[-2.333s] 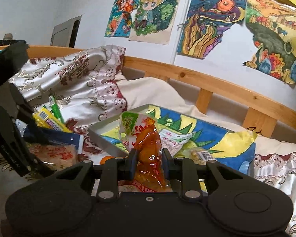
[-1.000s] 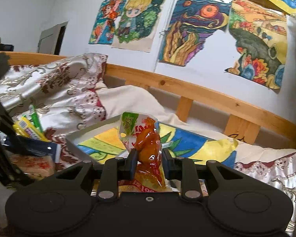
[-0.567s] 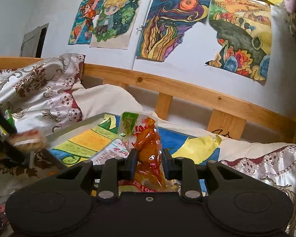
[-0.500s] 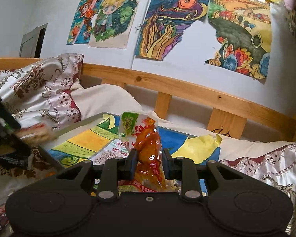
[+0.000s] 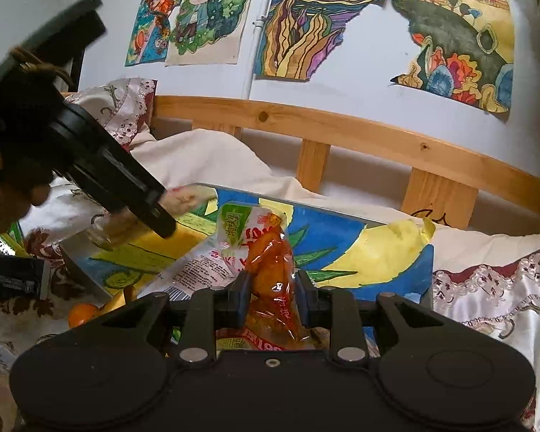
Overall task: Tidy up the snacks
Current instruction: 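Lower rice cake packet into tray and open left tool while right tool releases orange bag there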
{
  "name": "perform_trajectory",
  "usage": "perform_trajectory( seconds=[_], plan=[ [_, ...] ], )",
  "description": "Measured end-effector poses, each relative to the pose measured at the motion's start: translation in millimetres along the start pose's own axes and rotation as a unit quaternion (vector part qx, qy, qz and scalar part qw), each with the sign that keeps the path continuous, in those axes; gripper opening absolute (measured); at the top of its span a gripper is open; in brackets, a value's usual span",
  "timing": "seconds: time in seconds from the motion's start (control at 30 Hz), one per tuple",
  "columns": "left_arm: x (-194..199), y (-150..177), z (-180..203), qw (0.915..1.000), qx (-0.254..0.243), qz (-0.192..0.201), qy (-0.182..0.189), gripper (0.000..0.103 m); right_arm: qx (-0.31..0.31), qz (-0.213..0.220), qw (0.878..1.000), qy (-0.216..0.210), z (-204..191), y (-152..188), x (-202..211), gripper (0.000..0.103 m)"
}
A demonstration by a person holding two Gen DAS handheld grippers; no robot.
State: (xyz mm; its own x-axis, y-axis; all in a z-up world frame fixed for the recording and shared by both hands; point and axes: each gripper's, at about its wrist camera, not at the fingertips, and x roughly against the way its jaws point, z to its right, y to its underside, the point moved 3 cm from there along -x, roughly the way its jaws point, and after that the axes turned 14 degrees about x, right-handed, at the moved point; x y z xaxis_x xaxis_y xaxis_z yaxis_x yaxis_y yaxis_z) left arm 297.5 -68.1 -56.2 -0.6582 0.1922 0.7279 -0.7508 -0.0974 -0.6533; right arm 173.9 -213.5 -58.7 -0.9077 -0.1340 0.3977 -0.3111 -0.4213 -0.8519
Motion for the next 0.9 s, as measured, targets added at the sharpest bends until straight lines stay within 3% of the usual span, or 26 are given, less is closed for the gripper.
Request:
perform_trajectory(
  seconds=[0.3,0.7,0.87,0.9],
  plan=[
    [-31,11,0,0.9995,0.010,-0.016,-0.027,0.075,-0.002,-0.012,1.000,-0.016,-1,1,-11,0.029],
    [-31,14,-7,0.9984,0.018,-0.018,-0.050,0.080,0.000,-0.021,1.000,-0.015,-3,1,-15,0.033],
    [-17,15,-13,0.9981,0.033,0.004,-0.052,0.090,0.001,-0.013,1.000,-0.010,-5,-1,-10,0.051],
    [-12,15,-15,0.9980,0.036,0.013,-0.050,0.092,0.000,-0.011,1.000,-0.009,-5,-2,-9,0.061]
  ],
)
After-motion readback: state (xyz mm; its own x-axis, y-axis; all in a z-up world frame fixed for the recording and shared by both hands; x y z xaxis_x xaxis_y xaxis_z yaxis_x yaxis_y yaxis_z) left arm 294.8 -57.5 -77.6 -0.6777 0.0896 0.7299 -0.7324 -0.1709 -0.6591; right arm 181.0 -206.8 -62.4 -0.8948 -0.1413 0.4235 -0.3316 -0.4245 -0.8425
